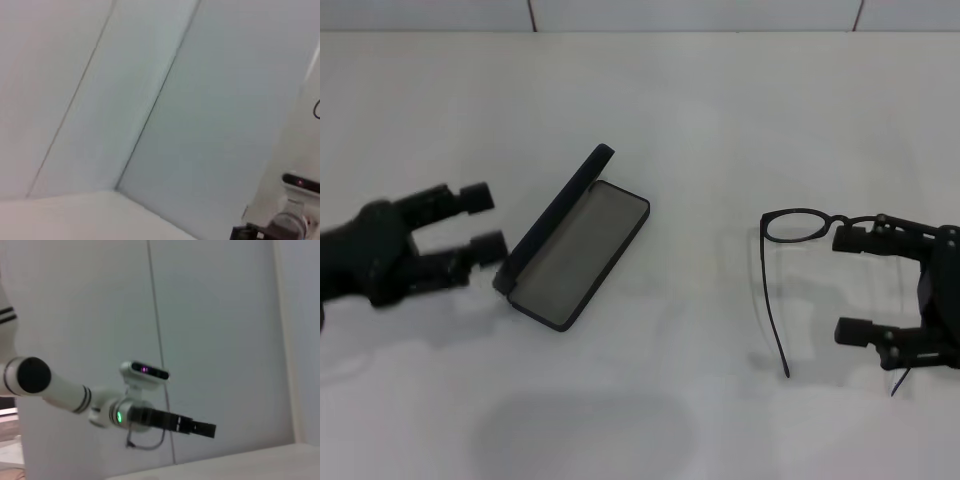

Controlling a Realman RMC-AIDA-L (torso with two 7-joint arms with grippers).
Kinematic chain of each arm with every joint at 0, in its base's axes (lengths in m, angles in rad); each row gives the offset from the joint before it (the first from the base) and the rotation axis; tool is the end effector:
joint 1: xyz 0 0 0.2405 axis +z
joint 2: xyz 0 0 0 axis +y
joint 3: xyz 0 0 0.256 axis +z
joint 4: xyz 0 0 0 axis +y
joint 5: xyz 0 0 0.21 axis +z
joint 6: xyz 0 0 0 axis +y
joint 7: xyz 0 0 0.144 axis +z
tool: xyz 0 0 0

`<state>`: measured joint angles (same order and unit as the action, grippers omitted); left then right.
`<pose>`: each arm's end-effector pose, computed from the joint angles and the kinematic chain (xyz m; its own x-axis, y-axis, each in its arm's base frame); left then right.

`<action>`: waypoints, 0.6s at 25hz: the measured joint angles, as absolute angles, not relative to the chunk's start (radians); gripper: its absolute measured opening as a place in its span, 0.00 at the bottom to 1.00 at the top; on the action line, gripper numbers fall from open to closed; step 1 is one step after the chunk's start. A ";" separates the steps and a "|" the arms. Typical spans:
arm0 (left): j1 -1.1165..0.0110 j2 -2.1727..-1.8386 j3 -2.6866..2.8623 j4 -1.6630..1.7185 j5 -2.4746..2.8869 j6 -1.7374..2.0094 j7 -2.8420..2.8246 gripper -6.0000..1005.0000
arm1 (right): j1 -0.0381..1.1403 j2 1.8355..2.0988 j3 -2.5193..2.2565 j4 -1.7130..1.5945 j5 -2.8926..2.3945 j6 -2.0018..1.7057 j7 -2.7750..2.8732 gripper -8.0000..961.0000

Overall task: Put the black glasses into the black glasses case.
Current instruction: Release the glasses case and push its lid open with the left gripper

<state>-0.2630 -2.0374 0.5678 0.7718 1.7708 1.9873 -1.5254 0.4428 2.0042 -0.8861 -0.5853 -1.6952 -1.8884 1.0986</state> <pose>-0.2916 0.2397 0.0718 0.5455 0.3868 0.7435 0.5412 -0.8400 0.0399 0.2467 0.2780 0.0201 0.7336 -0.0703 -0.6760 -0.1268 -0.9913 -0.0345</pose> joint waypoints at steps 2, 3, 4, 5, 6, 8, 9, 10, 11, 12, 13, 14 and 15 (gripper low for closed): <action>-0.281 -2.043 0.574 0.864 1.779 1.981 -1.660 0.81 | 0.436 2.004 -0.883 -0.583 -1.697 -1.881 1.097 0.92; -0.297 -2.050 0.577 0.936 1.792 1.975 -1.742 0.81 | 0.431 2.004 -0.883 -0.583 -1.697 -1.879 1.096 0.92; -0.314 -2.053 0.579 0.995 1.816 1.968 -1.804 0.81 | 0.428 2.003 -0.882 -0.582 -1.697 -1.877 1.095 0.92; -0.330 -2.056 0.583 1.041 1.843 1.959 -1.854 0.80 | 0.423 2.003 -0.882 -0.583 -1.696 -1.874 1.093 0.92; -0.346 -2.057 0.587 1.076 1.880 1.948 -1.902 0.80 | 0.423 2.003 -0.882 -0.583 -1.696 -1.874 1.093 0.92; -0.396 -2.060 0.612 1.171 1.993 1.920 -2.028 0.80 | 0.410 2.002 -0.881 -0.585 -1.696 -1.861 1.090 0.92; -0.413 -2.061 0.625 1.204 2.032 1.912 -2.070 0.79 | 0.408 2.002 -0.881 -0.585 -1.696 -1.857 1.088 0.92; -0.441 -2.064 0.654 1.250 2.086 1.902 -2.131 0.79 | 0.407 2.002 -0.881 -0.584 -1.696 -1.853 1.084 0.92; -0.457 -2.065 0.684 1.281 2.122 1.896 -2.169 0.79 | 0.407 2.002 -0.881 -0.583 -1.696 -1.850 1.082 0.92; -0.475 -2.066 0.715 1.309 2.162 1.888 -2.213 0.79 | 0.406 2.002 -0.881 -0.583 -1.696 -1.848 1.079 0.92; -0.491 -2.065 0.751 1.332 2.194 1.879 -2.252 0.79 | 0.406 2.002 -0.881 -0.582 -1.696 -1.846 1.078 0.92; -0.511 -2.062 0.790 1.359 2.236 1.869 -2.305 0.80 | 0.406 2.002 -0.880 -0.582 -1.696 -1.844 1.075 0.92; -0.527 -2.059 0.815 1.375 2.268 1.861 -2.348 0.80 | 0.405 2.002 -0.880 -0.581 -1.696 -1.843 1.072 0.92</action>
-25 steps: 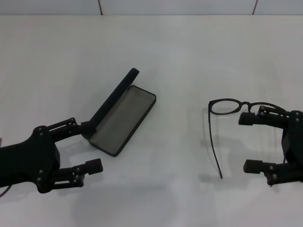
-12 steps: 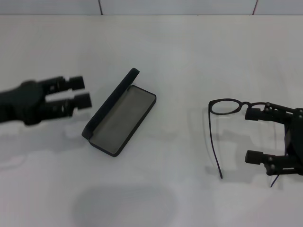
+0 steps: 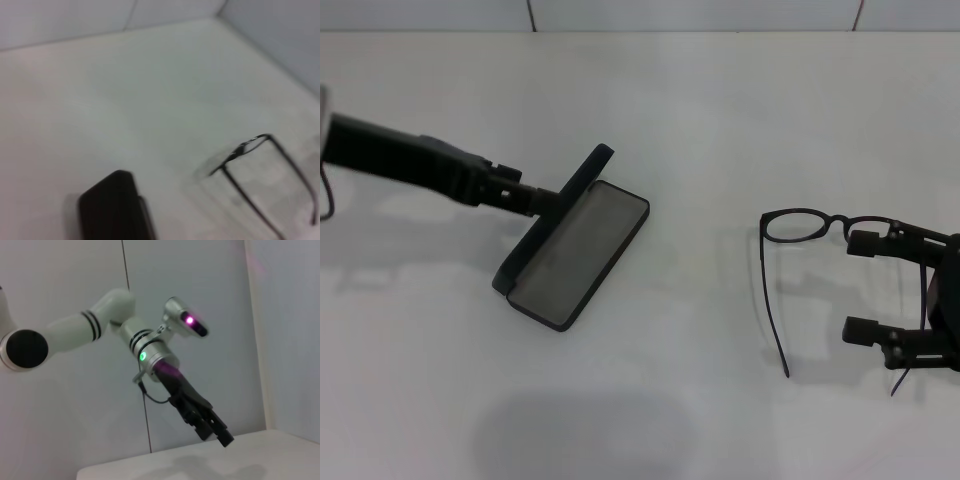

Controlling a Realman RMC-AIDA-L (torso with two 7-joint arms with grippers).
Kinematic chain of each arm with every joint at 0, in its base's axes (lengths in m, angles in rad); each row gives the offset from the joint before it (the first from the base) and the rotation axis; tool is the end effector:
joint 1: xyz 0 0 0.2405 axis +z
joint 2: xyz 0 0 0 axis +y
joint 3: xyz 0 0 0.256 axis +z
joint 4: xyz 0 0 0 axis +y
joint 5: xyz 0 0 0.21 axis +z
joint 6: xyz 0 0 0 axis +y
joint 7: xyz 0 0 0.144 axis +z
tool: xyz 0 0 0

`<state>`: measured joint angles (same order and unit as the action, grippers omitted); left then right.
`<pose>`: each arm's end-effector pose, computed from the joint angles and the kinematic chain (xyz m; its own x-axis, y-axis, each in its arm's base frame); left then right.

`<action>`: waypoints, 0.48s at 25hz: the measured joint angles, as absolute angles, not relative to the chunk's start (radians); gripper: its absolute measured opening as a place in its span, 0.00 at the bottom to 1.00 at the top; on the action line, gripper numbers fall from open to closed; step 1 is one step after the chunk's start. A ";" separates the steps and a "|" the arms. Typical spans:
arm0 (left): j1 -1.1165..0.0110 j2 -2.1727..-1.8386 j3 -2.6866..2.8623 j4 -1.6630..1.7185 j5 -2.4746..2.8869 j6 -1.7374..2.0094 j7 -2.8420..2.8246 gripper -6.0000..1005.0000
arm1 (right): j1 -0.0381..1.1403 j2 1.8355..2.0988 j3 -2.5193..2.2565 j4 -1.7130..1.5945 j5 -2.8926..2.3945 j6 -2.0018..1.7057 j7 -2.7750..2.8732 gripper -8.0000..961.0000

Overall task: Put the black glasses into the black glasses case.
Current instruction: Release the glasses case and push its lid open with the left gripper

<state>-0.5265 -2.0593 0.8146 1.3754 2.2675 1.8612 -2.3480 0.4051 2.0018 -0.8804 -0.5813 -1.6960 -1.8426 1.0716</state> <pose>-0.2061 0.3286 0.0861 0.6692 0.7192 0.1869 0.7429 -0.6534 -0.1456 0.2613 0.2742 0.0194 0.7478 -0.0765 -0.6595 -0.1756 -0.9807 -0.0854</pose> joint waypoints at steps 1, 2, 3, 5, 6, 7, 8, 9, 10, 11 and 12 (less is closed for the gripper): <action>-0.545 -2.057 0.836 1.392 2.300 1.854 -2.390 0.79 | 0.404 2.002 -0.880 -0.579 -1.696 -1.841 1.066 0.92; -0.561 -2.055 0.848 1.401 2.321 1.850 -2.422 0.79 | 0.403 2.002 -0.880 -0.576 -1.696 -1.840 1.059 0.92; -0.576 -2.055 0.855 1.406 2.343 1.848 -2.454 0.79 | 0.401 2.002 -0.880 -0.573 -1.696 -1.838 1.052 0.92; -0.602 -2.054 0.871 1.409 2.372 1.846 -2.506 0.79 | 0.397 2.003 -0.880 -0.570 -1.696 -1.830 1.038 0.92; -0.611 -2.054 0.887 1.409 2.380 1.846 -2.523 0.79 | 0.395 2.004 -0.880 -0.569 -1.696 -1.826 1.034 0.92; -0.616 -2.055 0.903 1.410 2.384 1.844 -2.530 0.79 | 0.393 2.005 -0.880 -0.569 -1.695 -1.823 1.030 0.92; -0.623 -2.056 0.930 1.410 2.387 1.840 -2.541 0.79 | 0.391 2.006 -0.880 -0.569 -1.695 -1.821 1.027 0.92; -0.625 -2.057 0.947 1.410 2.390 1.834 -2.549 0.79 | 0.390 2.007 -0.880 -0.567 -1.695 -1.820 1.024 0.92; -0.628 -2.059 0.971 1.411 2.398 1.819 -2.565 0.78 | 0.390 2.007 -0.880 -0.563 -1.695 -1.819 1.020 0.92; -0.629 -2.062 0.989 1.411 2.411 1.803 -2.580 0.78 | 0.389 2.007 -0.881 -0.560 -1.694 -1.819 1.017 0.92; -0.630 -2.067 1.014 1.413 2.435 1.776 -2.596 0.78 | 0.388 2.007 -0.880 -0.556 -1.692 -1.818 1.014 0.92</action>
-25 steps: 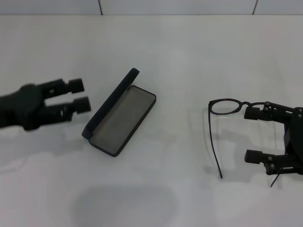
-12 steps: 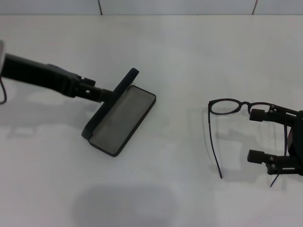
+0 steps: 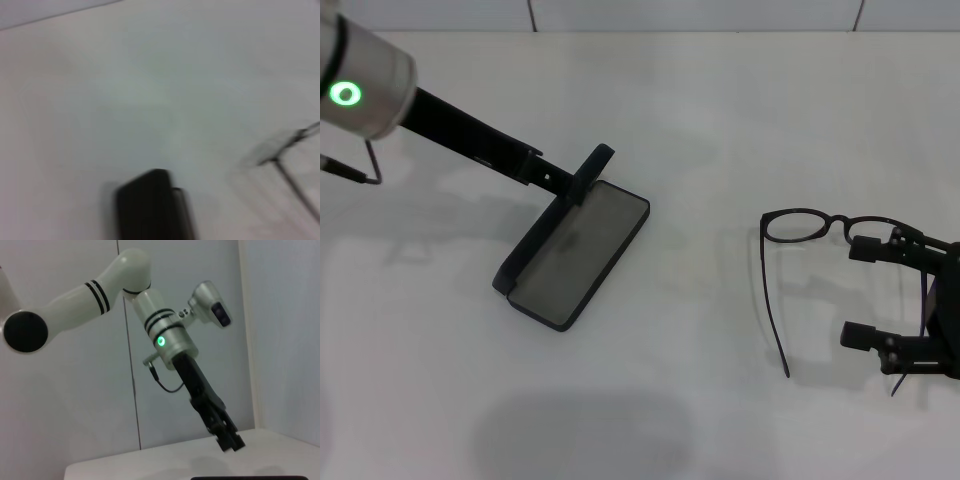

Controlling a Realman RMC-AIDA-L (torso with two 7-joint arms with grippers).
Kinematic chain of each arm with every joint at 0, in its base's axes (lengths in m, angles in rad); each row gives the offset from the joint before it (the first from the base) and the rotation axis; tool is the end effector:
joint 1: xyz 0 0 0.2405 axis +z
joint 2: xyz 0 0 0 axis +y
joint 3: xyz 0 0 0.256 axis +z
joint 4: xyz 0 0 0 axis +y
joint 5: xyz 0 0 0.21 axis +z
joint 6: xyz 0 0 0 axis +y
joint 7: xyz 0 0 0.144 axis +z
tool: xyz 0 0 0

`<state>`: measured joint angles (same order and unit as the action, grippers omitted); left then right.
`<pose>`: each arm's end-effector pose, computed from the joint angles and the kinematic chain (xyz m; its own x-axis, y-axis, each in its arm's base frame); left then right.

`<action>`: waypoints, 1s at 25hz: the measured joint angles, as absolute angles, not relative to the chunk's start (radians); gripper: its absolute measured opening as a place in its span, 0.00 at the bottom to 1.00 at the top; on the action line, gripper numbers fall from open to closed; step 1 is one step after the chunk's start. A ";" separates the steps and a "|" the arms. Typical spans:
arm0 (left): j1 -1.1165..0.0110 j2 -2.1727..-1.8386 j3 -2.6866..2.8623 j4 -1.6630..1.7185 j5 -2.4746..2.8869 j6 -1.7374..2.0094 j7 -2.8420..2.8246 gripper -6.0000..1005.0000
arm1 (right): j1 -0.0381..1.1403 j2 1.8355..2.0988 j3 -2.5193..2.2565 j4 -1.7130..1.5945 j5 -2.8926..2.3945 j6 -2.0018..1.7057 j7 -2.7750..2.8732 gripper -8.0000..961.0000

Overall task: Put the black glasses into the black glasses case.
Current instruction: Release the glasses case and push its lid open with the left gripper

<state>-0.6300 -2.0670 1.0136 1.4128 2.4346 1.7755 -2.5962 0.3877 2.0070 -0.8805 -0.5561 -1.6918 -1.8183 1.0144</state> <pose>-0.1710 0.3543 0.0615 0.6286 0.7758 0.0544 0.7546 -0.5915 -0.2840 0.2683 0.2698 0.0140 0.7506 -0.0578 -0.6582 -0.1826 -0.9755 -0.1225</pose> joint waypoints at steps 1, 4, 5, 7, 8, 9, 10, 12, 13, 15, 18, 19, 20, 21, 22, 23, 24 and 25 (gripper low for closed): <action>-0.630 -2.073 1.039 1.414 2.467 1.745 -2.612 0.78 | 0.386 2.006 -0.880 -0.552 -1.689 -1.818 1.011 0.92; -0.621 -2.086 1.108 1.412 2.556 1.661 -2.651 0.78 | 0.382 2.005 -0.880 -0.544 -1.686 -1.819 1.003 0.92; -0.617 -2.087 1.127 1.407 2.568 1.644 -2.663 0.78 | 0.382 2.005 -0.881 -0.543 -1.686 -1.819 1.000 0.92; -0.610 -2.087 1.167 1.397 2.576 1.615 -2.686 0.77 | 0.380 2.005 -0.881 -0.542 -1.686 -1.819 1.000 0.92; -0.606 -2.087 1.187 1.393 2.576 1.603 -2.695 0.77 | 0.379 2.005 -0.881 -0.542 -1.686 -1.819 1.000 0.92; -0.604 -2.087 1.203 1.392 2.576 1.595 -2.702 0.77 | 0.378 2.005 -0.880 -0.541 -1.686 -1.819 1.000 0.92; -0.601 -2.088 1.225 1.391 2.577 1.585 -2.710 0.77 | 0.378 2.005 -0.881 -0.540 -1.686 -1.818 1.000 0.92; -0.597 -2.089 1.255 1.387 2.577 1.564 -2.725 0.77 | 0.378 2.006 -0.880 -0.539 -1.686 -1.818 0.996 0.92; -0.596 -2.089 1.270 1.385 2.577 1.554 -2.731 0.77 | 0.378 2.007 -0.881 -0.539 -1.686 -1.818 0.994 0.92; -0.593 -2.089 1.293 1.380 2.580 1.536 -2.740 0.76 | 0.380 2.007 -0.881 -0.535 -1.686 -1.818 0.989 0.92; -0.589 -2.090 1.324 1.369 2.600 1.508 -2.747 0.76 | 0.381 2.008 -0.881 -0.530 -1.686 -1.818 0.988 0.92; -0.588 -2.090 1.332 1.367 2.606 1.499 -2.750 0.76 | 0.381 2.008 -0.881 -0.530 -1.686 -1.818 0.988 0.92; -0.586 -2.090 1.339 1.366 2.612 1.490 -2.752 0.76 | 0.381 2.008 -0.880 -0.530 -1.686 -1.818 0.987 0.92; -0.585 -2.090 1.343 1.366 2.617 1.486 -2.752 0.76 | 0.380 2.008 -0.880 -0.530 -1.686 -1.818 0.987 0.92; -0.584 -2.091 1.349 1.365 2.620 1.483 -2.752 0.76 | 0.379 2.008 -0.880 -0.530 -1.686 -1.818 0.987 0.92; -0.583 -2.091 1.354 1.364 2.622 1.482 -2.753 0.76 | 0.379 2.008 -0.881 -0.530 -1.686 -1.818 0.986 0.92; -0.582 -2.091 1.363 1.359 2.624 1.480 -2.753 0.72 | 0.379 2.008 -0.880 -0.530 -1.686 -1.818 0.986 0.92; -0.581 -2.091 1.367 1.357 2.625 1.479 -2.753 0.69 | 0.379 2.008 -0.876 -0.530 -1.686 -1.817 0.986 0.92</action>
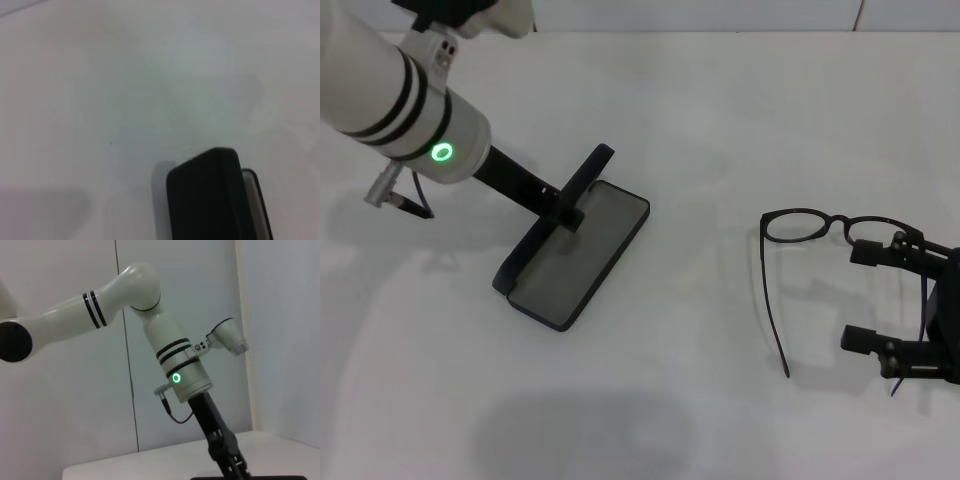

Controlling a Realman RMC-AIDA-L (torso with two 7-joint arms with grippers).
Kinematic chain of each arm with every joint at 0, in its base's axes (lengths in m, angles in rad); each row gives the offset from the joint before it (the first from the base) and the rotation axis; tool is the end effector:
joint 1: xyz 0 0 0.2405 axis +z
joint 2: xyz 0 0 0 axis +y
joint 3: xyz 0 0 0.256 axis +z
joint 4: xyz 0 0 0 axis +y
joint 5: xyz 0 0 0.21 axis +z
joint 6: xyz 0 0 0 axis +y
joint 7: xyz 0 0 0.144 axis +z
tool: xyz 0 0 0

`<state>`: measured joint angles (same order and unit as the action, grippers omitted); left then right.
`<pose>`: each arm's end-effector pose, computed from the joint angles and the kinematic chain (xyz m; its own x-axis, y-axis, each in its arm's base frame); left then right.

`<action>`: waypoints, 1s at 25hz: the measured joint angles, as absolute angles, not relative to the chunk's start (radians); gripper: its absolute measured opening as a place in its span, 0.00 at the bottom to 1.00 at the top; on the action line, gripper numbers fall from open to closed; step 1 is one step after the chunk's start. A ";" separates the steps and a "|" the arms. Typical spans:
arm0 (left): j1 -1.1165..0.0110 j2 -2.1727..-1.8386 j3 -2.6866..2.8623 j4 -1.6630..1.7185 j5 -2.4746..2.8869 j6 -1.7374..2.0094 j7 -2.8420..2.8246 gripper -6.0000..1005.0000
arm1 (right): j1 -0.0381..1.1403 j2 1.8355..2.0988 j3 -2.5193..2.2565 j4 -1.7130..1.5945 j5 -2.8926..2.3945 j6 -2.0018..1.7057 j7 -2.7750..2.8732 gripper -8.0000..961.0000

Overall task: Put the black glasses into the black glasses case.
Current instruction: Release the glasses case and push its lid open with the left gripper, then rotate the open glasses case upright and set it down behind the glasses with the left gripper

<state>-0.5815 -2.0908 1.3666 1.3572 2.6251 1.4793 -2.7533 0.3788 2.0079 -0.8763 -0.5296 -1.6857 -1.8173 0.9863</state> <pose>-0.1847 0.3632 0.0028 0.6255 0.7788 -0.0466 0.6602 -0.5602 -0.5003 0.2722 0.2655 0.0115 0.7419 -0.0572 -0.6681 -0.1934 -0.9723 -0.1315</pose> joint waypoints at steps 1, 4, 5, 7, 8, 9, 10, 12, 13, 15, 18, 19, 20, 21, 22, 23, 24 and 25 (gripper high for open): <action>-0.581 -2.091 1.369 1.354 2.626 1.478 -2.754 0.66 | 0.378 2.008 -0.874 -0.529 -1.686 -1.817 0.986 0.92; -0.577 -2.091 1.371 1.355 2.627 1.473 -2.754 0.56 | 0.377 2.008 -0.869 -0.528 -1.686 -1.817 0.986 0.92; -0.577 -2.091 1.371 1.356 2.627 1.472 -2.754 0.54 | 0.377 2.007 -0.869 -0.528 -1.686 -1.816 0.986 0.92; -0.575 -2.091 1.371 1.360 2.627 1.472 -2.754 0.50 | 0.377 2.007 -0.869 -0.527 -1.686 -1.816 0.986 0.92; -0.574 -2.091 1.372 1.362 2.627 1.471 -2.753 0.48 | 0.377 2.006 -0.868 -0.527 -1.686 -1.816 0.986 0.92; -0.573 -2.091 1.373 1.362 2.627 1.471 -2.752 0.46 | 0.377 2.006 -0.868 -0.527 -1.686 -1.816 0.986 0.92; -0.571 -2.091 1.376 1.363 2.627 1.471 -2.748 0.44 | 0.377 2.005 -0.868 -0.527 -1.686 -1.815 0.986 0.92; -0.567 -2.090 1.386 1.365 2.628 1.470 -2.744 0.40 | 0.377 2.005 -0.868 -0.527 -1.686 -1.815 0.986 0.92; -0.566 -2.089 1.390 1.369 2.629 1.468 -2.742 0.38 | 0.377 2.005 -0.867 -0.527 -1.686 -1.815 0.986 0.92; -0.564 -2.089 1.393 1.373 2.629 1.465 -2.739 0.35 | 0.377 2.005 -0.862 -0.527 -1.686 -1.815 0.986 0.92; -0.542 -2.089 1.402 1.413 2.625 1.441 -2.686 0.32 | 0.378 2.005 -0.853 -0.526 -1.686 -1.814 0.986 0.92; -0.532 -2.090 1.411 1.425 2.623 1.422 -2.664 0.32 | 0.382 2.005 -0.846 -0.521 -1.686 -1.813 0.986 0.92; -0.525 -2.090 1.421 1.430 2.622 1.406 -2.652 0.31 | 0.383 2.006 -0.845 -0.521 -1.686 -1.813 0.986 0.92; -0.515 -2.090 1.434 1.437 2.620 1.374 -2.631 0.27 | 0.384 2.006 -0.844 -0.520 -1.686 -1.813 0.986 0.92; -0.509 -2.090 1.441 1.439 2.619 1.356 -2.619 0.24 | 0.384 2.006 -0.844 -0.520 -1.686 -1.813 0.986 0.92; -0.502 -2.090 1.449 1.439 2.619 1.333 -2.607 0.21 | 0.384 2.006 -0.843 -0.520 -1.686 -1.813 0.986 0.92; -0.495 -2.090 1.456 1.440 2.619 1.311 -2.595 0.21 | 0.384 2.007 -0.843 -0.520 -1.686 -1.813 0.986 0.92; -0.488 -2.090 1.460 1.440 2.619 1.290 -2.583 0.21 | 0.384 2.007 -0.842 -0.520 -1.686 -1.812 0.986 0.92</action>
<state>-0.4876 -2.0903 1.4598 1.4401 2.6191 1.2899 -2.5832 0.3840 2.0070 -0.8425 -0.5197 -1.6857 -1.8124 0.9863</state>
